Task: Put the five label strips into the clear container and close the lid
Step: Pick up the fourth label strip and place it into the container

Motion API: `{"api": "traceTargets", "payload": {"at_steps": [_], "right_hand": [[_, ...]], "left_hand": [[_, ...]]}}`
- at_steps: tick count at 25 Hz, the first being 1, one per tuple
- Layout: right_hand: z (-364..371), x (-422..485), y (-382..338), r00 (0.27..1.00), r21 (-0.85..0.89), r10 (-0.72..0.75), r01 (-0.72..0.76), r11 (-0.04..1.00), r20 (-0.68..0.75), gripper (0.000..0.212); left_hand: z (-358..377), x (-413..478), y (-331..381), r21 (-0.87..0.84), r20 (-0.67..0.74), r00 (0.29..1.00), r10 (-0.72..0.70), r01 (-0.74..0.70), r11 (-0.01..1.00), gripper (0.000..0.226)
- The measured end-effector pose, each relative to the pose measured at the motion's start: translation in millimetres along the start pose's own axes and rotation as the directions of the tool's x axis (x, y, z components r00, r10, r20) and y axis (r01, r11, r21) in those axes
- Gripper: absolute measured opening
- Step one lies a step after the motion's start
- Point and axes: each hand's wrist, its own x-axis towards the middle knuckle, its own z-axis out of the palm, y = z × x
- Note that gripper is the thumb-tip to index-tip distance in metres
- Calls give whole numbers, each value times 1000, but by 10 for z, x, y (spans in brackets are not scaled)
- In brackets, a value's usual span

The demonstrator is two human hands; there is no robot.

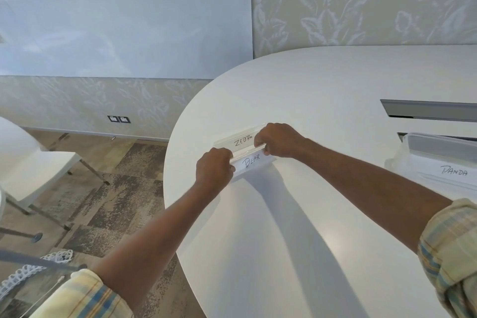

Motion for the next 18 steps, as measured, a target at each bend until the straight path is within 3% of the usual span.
{"api": "traceTargets", "payload": {"at_steps": [7, 18], "right_hand": [[-334, -395, 297, 994, 26, 100, -99, 995, -37, 37], [-911, -1383, 975, 935, 54, 307, -303, 952, -176, 36]], "left_hand": [[-186, 84, 336, -54, -19, 994, 107, -108, 993, 44], [-616, 263, 1363, -67, -38, 930, 365, -367, 928, 40]]}}
